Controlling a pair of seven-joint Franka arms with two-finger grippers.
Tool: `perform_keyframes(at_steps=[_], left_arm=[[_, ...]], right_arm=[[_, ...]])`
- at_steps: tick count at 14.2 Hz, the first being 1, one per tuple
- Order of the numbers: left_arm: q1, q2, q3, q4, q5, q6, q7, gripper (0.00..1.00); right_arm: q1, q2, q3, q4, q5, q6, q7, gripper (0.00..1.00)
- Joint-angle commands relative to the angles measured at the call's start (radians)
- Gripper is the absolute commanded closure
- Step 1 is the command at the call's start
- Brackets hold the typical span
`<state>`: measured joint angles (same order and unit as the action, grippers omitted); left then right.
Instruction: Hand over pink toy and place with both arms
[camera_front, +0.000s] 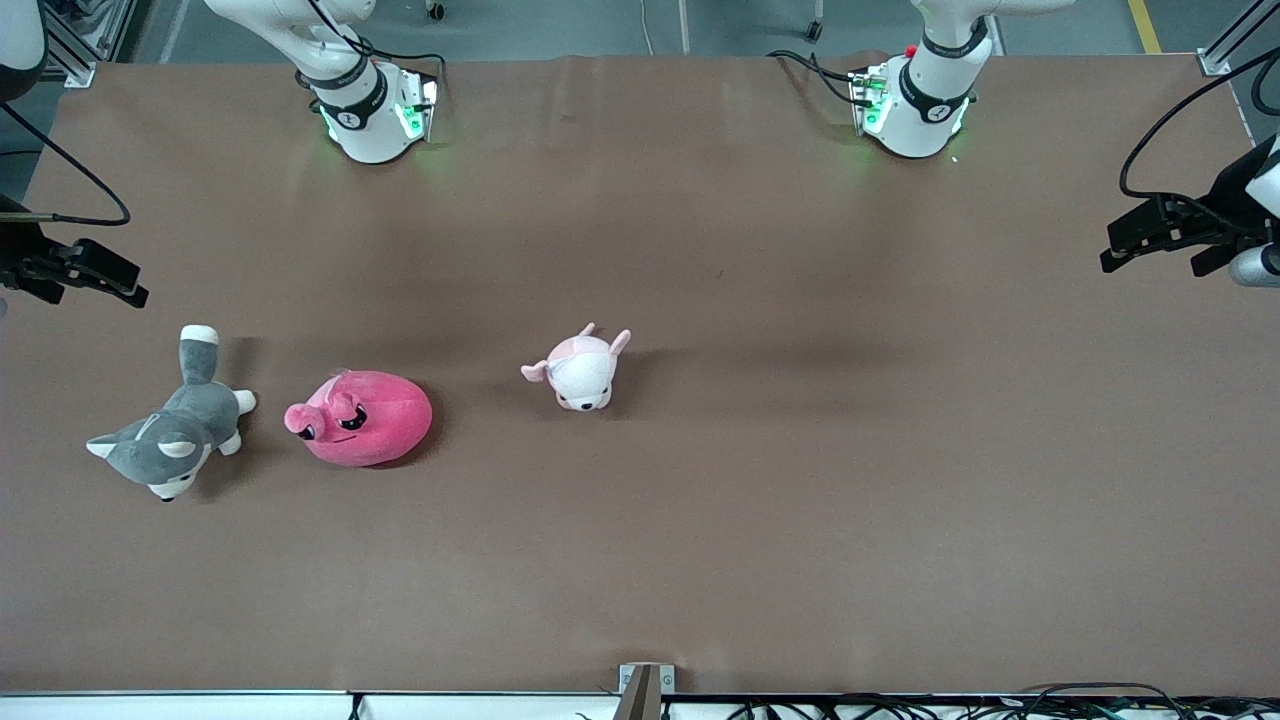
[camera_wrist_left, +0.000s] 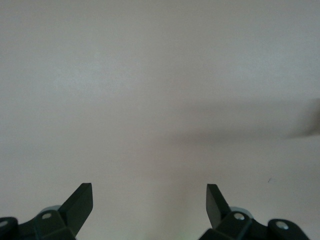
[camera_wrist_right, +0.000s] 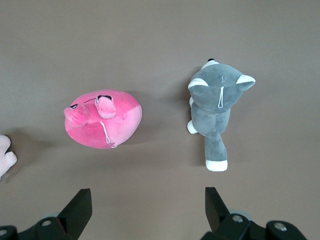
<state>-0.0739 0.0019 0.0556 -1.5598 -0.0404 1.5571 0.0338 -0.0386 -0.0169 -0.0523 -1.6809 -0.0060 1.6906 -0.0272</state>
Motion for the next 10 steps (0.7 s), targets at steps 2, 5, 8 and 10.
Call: perform_keyframes(at_steps=[2,5,8,10], left_arm=[[-0.006,0.001,0.004,0.006,-0.006,-0.014,-0.012,0.0],[-0.006,0.001,0.004,0.006,-0.006,-0.014,-0.011,0.0],[-0.006,0.001,0.003,0.006,-0.006,-0.014,-0.012,0.0],[-0.006,0.001,0.003,0.006,-0.006,-0.014,-0.012,0.0]], right_arm=[[0.0,-0.035,0.002,-0.04,-0.014,0.015,0.001,0.0],[0.003,-0.035,0.003,-0.04,-0.017,0.018,0.0,0.0],[0.003,-0.035,0.005,-0.04,-0.025,0.024,0.0,0.0],[0.005,-0.035,0.005,-0.04,-0.025,0.021,0.0,0.0]])
